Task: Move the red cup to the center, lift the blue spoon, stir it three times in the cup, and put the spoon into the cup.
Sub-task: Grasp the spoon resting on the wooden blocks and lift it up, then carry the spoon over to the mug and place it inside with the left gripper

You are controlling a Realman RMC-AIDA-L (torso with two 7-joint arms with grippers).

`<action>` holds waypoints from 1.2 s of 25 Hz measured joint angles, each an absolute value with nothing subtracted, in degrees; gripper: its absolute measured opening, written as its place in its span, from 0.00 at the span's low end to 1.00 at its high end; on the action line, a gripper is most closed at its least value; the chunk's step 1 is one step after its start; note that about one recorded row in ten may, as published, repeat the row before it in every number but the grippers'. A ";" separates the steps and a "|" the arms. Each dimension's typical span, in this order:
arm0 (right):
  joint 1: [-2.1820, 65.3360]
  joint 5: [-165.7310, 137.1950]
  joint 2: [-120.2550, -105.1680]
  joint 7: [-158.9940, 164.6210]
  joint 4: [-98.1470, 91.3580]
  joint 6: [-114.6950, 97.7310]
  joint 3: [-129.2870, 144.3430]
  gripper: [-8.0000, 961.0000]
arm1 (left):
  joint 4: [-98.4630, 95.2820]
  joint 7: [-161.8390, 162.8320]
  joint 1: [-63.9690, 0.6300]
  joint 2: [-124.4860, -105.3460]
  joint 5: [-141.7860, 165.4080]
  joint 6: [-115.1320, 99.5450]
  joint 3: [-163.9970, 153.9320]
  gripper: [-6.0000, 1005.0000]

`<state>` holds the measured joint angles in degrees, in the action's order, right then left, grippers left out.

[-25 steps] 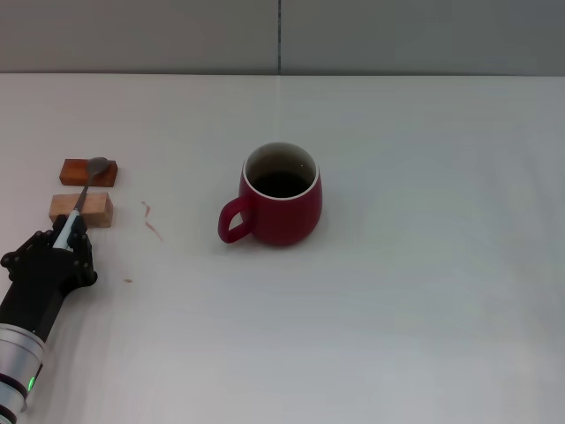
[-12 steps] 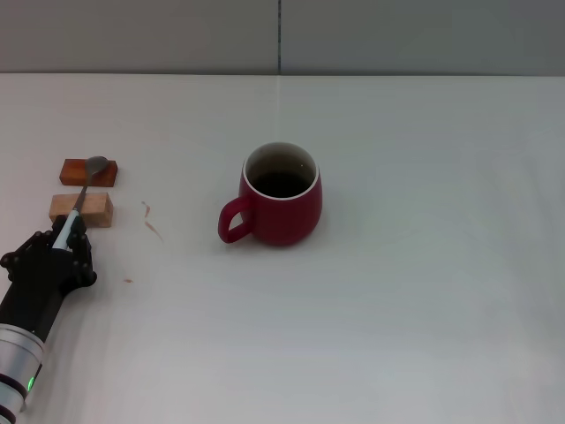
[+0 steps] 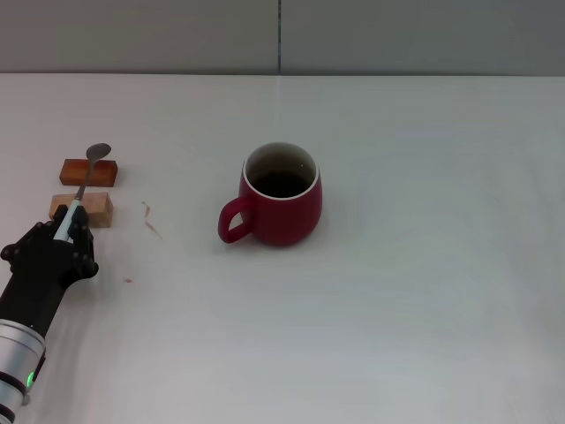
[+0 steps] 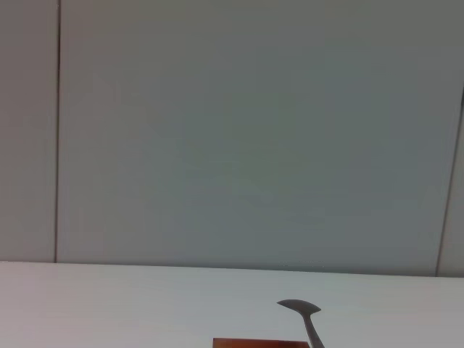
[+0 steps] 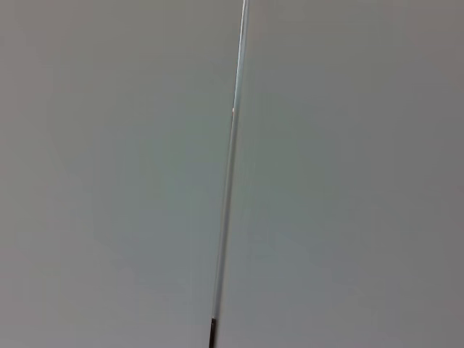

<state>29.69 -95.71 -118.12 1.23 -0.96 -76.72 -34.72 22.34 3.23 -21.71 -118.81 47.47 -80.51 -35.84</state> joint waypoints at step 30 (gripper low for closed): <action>28.91 -95.71 -118.31 1.23 -0.75 -76.73 -34.72 0.73 | -3.86 58.18 -15.44 -117.95 51.84 -94.05 -41.92 0.17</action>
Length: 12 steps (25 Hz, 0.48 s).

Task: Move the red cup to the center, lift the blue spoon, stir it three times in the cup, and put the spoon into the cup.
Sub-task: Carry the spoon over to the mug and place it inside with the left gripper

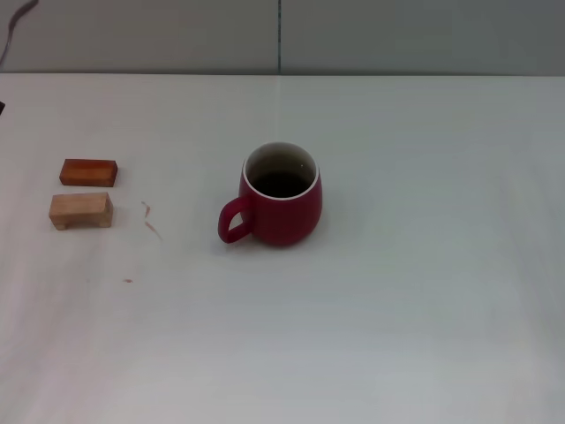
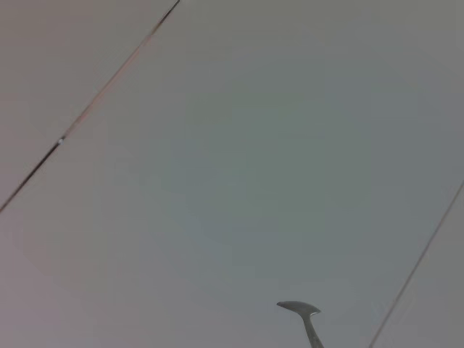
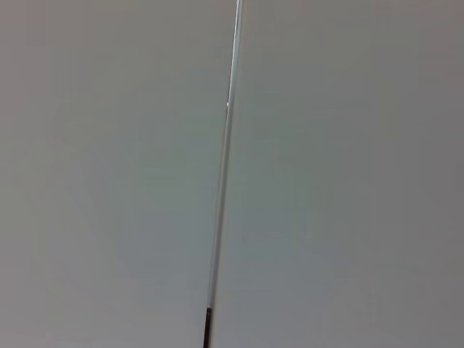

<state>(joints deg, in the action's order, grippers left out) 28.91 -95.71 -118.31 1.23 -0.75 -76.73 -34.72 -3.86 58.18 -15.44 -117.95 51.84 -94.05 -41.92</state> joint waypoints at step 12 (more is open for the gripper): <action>28.91 -95.71 -118.40 1.23 -0.63 -76.73 -34.72 0.73 | -11.83 73.59 -14.65 -117.76 51.56 -107.28 -41.60 0.17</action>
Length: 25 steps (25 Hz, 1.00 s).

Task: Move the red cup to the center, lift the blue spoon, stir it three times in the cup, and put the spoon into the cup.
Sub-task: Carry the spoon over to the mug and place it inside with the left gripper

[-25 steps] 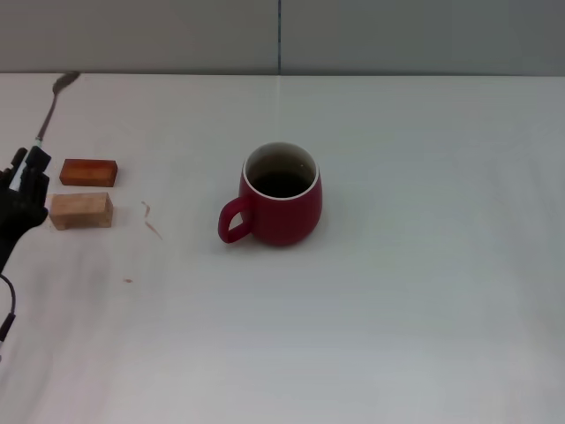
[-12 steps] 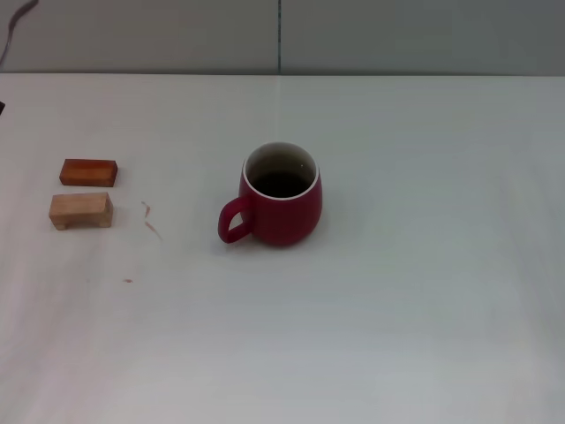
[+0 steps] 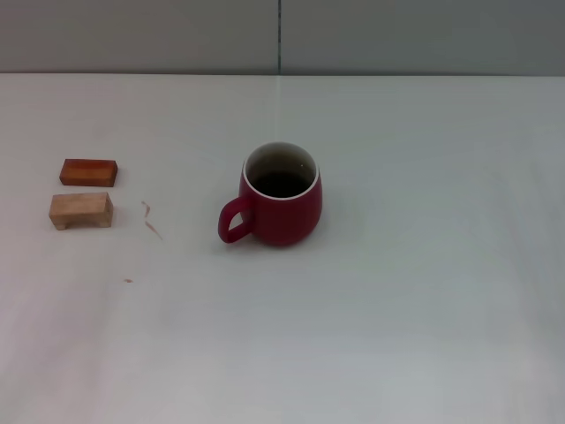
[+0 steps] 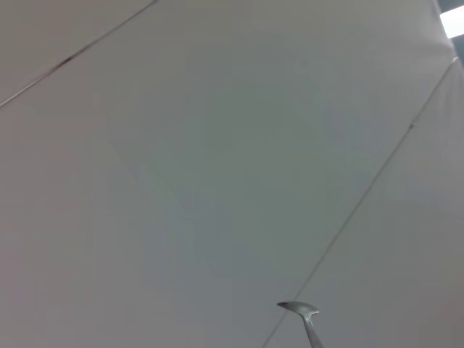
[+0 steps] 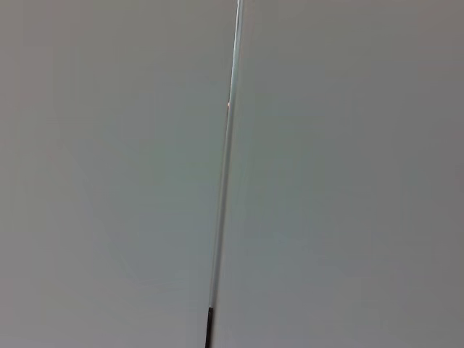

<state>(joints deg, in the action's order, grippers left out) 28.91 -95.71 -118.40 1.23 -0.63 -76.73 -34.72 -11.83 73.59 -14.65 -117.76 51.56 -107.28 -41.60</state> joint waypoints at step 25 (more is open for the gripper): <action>27.71 -95.71 -118.74 1.32 -0.06 -78.20 -34.72 0.73 | -39.02 82.19 -15.86 -115.61 61.18 -109.30 -49.60 0.17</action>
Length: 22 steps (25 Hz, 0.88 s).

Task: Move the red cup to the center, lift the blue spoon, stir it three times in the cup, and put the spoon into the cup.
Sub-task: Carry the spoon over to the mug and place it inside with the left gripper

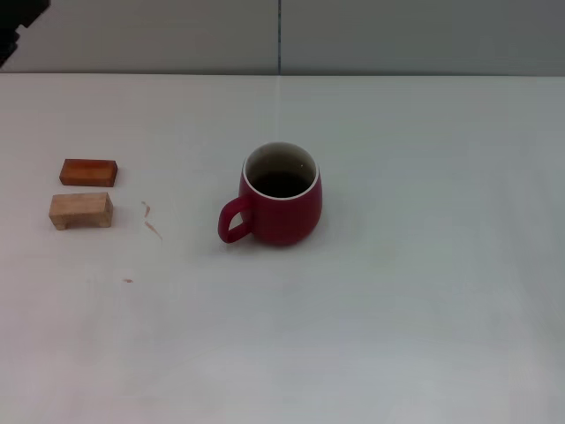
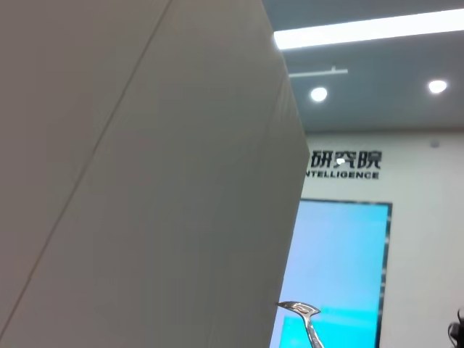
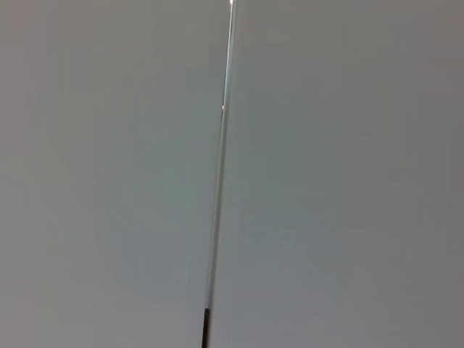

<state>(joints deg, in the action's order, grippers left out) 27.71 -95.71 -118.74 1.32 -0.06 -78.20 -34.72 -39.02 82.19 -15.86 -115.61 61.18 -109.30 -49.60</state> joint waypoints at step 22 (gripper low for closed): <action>25.97 -95.71 -118.83 1.32 1.40 -79.74 -34.72 0.73 | -71.56 88.59 -20.12 -117.76 90.05 -100.28 -49.61 0.17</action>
<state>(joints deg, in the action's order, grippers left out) 25.97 -95.71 -118.83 1.32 1.40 -79.74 -34.72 -71.56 88.59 -20.12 -117.76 90.05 -100.28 -49.61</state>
